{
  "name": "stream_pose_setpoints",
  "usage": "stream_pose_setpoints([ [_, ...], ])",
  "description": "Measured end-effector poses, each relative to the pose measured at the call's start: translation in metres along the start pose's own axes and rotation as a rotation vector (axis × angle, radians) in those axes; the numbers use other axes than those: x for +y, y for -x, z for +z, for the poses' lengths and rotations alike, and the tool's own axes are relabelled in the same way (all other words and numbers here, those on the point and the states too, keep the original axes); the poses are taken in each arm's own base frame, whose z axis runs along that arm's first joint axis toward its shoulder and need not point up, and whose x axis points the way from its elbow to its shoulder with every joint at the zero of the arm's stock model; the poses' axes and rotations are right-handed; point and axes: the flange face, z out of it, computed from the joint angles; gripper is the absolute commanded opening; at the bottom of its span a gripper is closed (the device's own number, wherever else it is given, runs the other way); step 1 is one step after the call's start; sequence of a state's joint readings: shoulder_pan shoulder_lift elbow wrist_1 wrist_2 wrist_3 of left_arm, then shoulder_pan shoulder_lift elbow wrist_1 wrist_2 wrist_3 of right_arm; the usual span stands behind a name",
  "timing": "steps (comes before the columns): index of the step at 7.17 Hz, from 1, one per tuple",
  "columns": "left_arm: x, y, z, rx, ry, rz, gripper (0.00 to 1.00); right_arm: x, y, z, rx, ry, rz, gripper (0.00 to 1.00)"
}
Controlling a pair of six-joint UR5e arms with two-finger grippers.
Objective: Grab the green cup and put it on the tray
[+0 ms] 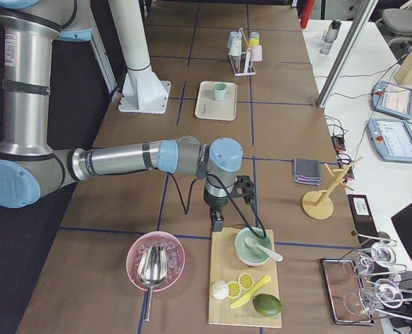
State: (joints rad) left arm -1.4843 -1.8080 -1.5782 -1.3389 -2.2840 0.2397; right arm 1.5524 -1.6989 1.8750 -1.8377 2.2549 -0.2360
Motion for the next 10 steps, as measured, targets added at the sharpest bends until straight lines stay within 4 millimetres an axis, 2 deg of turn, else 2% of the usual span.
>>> stream_pose_setpoints([
  [1,0.029,0.027,0.021,0.012,0.038,-0.06,1.0,0.0,0.0,0.0,0.0,0.001,-0.001,1.0],
  [2,0.06,0.046,0.04,0.022,0.066,-0.098,1.0,0.0,0.0,0.0,0.0,0.001,-0.002,1.0],
  [4,0.106,0.064,0.066,0.034,0.101,-0.143,1.0,0.0,0.0,0.0,0.0,-0.001,-0.003,1.0],
  [5,0.119,0.065,0.067,0.035,0.1,-0.152,1.0,0.0,0.001,-0.001,0.0,-0.002,-0.003,1.0],
  [7,0.143,0.053,0.061,0.074,0.073,-0.159,1.0,0.0,0.001,-0.001,0.001,-0.003,-0.001,1.0],
  [10,0.152,0.045,0.063,0.125,0.06,-0.164,1.0,0.0,0.002,-0.002,0.001,-0.003,0.013,1.0],
])
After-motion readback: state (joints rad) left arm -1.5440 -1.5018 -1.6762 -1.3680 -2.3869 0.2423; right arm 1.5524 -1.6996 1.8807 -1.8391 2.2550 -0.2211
